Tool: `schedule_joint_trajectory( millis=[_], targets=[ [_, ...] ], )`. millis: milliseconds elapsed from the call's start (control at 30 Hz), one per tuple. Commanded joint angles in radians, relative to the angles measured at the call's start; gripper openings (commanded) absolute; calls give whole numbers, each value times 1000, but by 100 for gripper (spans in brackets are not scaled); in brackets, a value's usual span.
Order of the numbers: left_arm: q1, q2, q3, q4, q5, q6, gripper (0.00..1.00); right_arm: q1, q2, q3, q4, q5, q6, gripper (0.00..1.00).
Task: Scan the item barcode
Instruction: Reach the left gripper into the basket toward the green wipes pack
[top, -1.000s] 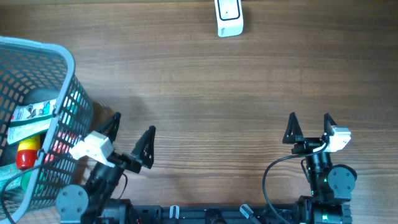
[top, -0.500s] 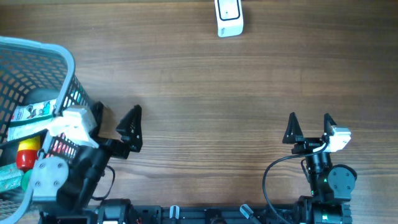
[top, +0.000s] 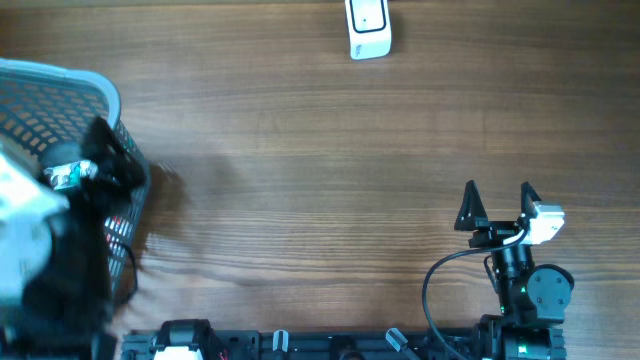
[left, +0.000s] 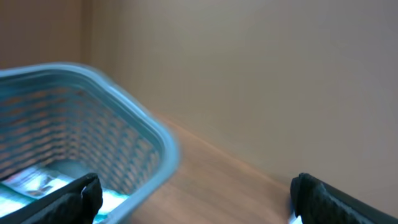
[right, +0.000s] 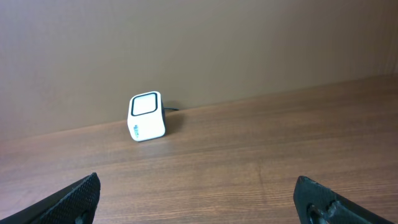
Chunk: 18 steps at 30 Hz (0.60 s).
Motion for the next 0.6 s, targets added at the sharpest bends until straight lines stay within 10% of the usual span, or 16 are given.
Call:
schedule_joint_trajectory(
  millis=[0, 267, 367, 567],
  targets=[
    [70, 205, 165, -100, -180, -158, 100, 3, -11, -1, 6, 18, 12, 100],
    [570, 505, 353, -325, 257, -365, 100, 3, -11, -1, 6, 18, 12, 100],
    [795, 624, 353, -415, 565, -365, 100, 3, -11, -1, 6, 18, 12, 100],
    [920, 822, 308, -494, 675, -249, 100, 3, -11, -1, 6, 18, 12, 100]
  ],
)
